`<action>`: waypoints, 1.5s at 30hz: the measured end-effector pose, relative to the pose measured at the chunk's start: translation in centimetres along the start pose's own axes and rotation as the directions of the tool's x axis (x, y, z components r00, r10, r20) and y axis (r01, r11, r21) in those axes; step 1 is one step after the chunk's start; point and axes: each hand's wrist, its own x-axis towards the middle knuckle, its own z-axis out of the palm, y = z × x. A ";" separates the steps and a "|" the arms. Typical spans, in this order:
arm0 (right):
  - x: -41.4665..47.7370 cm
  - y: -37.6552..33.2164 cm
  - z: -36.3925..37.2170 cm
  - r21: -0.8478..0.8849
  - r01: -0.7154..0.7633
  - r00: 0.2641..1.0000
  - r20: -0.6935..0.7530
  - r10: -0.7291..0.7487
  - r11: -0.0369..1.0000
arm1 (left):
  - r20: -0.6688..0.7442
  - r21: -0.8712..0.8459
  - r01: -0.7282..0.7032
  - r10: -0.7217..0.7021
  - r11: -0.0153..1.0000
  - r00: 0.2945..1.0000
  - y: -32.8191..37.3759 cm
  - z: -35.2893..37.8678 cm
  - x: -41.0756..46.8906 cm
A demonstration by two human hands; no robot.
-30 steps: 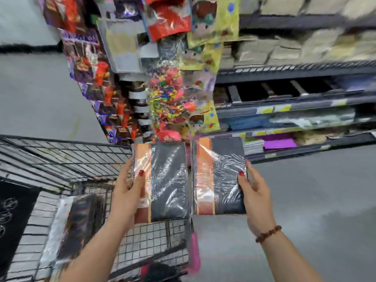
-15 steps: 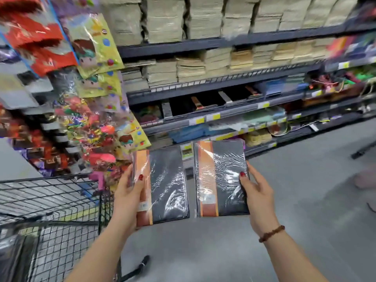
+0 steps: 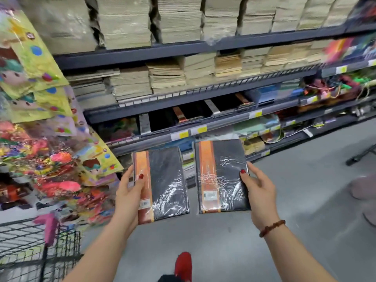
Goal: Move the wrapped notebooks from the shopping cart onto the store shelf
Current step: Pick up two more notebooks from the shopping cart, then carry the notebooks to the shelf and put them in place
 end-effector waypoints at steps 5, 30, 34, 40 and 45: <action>7.1 -0.9 2.6 -0.014 -0.027 1.000 0.014 0.027 1.000 | -0.029 -0.040 0.024 -0.025 0.999 0.999 1.8 4.2 5.5; 37.4 6.5 13.3 -0.110 -0.076 0.914 0.389 0.113 0.991 | -0.499 -0.142 -0.018 -0.056 0.990 0.865 -5.2 17.4 20.9; 38.7 8.6 14.2 -0.146 -0.048 0.878 0.466 0.111 0.988 | -0.522 -0.096 -0.055 -0.003 0.994 0.853 -6.5 17.2 23.3; 39.2 9.7 12.5 -0.165 0.210 0.637 0.771 -0.007 0.964 | -0.506 -0.090 -0.102 0.043 0.991 0.862 -7.7 16.8 24.6; 39.0 10.7 11.7 -0.243 0.471 0.577 0.812 -0.088 0.848 | -0.474 -0.085 -0.120 0.066 0.989 0.878 -8.7 15.5 24.8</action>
